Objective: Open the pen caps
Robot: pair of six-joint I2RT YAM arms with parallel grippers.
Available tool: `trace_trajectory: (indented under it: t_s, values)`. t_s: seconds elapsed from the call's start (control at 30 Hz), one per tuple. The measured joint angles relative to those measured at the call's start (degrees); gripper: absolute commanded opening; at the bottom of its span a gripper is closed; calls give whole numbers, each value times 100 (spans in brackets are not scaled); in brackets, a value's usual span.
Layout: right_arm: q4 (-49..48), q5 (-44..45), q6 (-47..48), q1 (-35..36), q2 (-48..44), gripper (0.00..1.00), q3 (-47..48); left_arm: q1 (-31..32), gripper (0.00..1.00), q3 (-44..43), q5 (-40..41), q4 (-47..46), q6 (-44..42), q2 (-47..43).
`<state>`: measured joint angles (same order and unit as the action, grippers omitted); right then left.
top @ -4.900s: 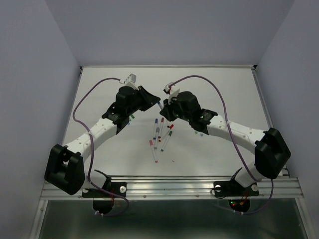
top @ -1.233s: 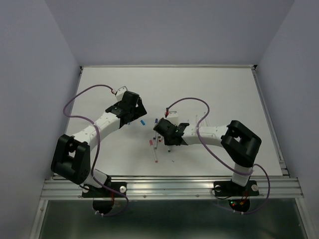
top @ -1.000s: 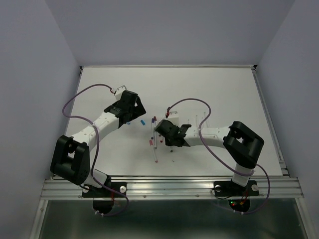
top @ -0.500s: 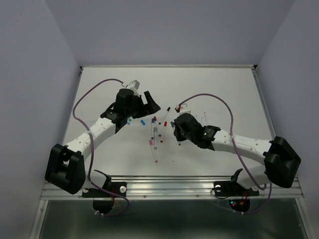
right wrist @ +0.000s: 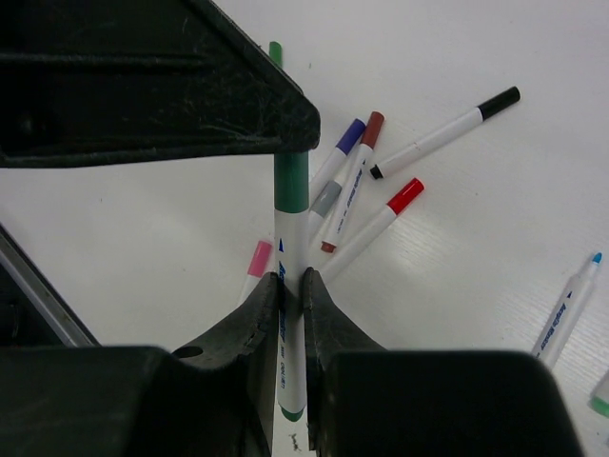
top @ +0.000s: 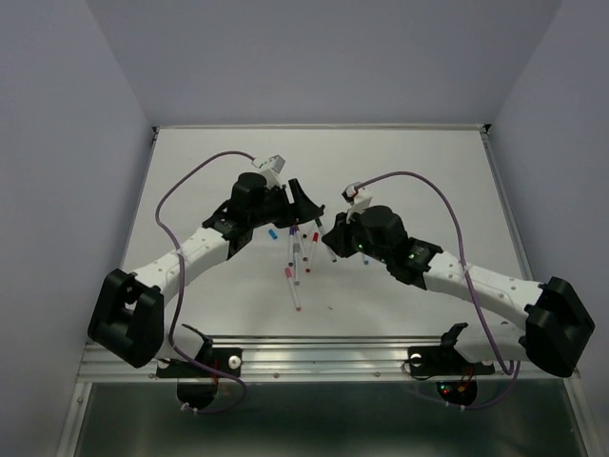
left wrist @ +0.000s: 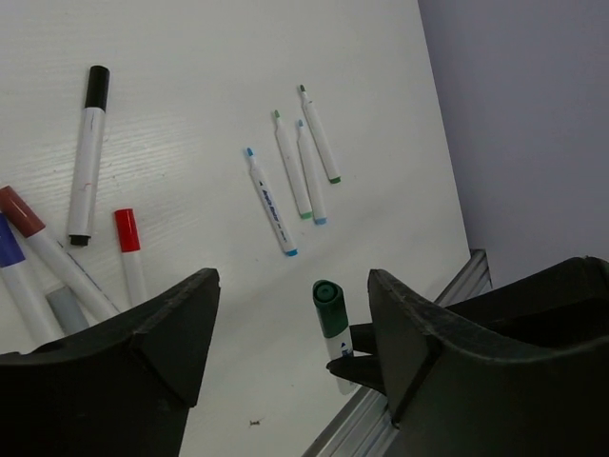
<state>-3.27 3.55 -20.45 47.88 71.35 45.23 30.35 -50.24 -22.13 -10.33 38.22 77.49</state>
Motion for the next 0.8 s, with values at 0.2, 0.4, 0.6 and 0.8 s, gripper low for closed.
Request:
trace_trajectory:
  t_s: [0.2,0.4,0.6,0.8]
  values:
    - [-136,-133,24,-107,251,1,118,107,59,0,-44,-107,109,138]
    - [-208,-232,37,-146,417,1,205,120,24,0,-50,-166,175,254]
    - [-225,-334,39,-221,533,1,221,146,0,-4,-79,-348,343,385]
    - [-238,-1036,173,-321,693,1,225,149,0,-4,35,-264,446,452]
